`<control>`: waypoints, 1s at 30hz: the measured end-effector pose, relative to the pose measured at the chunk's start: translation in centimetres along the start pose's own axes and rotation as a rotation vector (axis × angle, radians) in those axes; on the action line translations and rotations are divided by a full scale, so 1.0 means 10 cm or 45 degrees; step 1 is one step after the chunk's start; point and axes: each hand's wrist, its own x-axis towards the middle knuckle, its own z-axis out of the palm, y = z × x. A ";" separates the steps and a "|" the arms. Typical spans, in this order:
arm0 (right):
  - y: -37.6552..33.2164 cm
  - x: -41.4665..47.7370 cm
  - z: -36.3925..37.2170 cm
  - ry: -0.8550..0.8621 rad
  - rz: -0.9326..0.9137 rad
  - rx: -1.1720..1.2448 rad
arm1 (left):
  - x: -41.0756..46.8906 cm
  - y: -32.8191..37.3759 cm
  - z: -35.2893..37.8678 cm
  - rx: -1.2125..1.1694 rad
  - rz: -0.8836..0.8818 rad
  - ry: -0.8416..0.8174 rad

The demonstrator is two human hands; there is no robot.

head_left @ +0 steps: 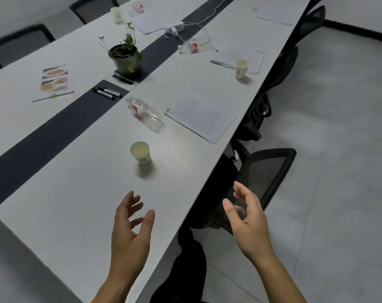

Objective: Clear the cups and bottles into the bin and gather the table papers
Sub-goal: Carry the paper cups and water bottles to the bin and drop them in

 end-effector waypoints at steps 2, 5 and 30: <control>0.01 0.39 0.21 -0.056 0.013 -0.062 | 0.35 -0.13 0.11 -0.005 -0.107 0.006; -0.14 1.03 0.56 -0.189 0.016 -0.153 | 0.95 -0.17 0.23 -0.025 -0.238 0.034; -0.18 3.74 2.76 -0.715 0.078 -0.853 | 2.77 -0.77 0.59 0.091 -0.567 0.315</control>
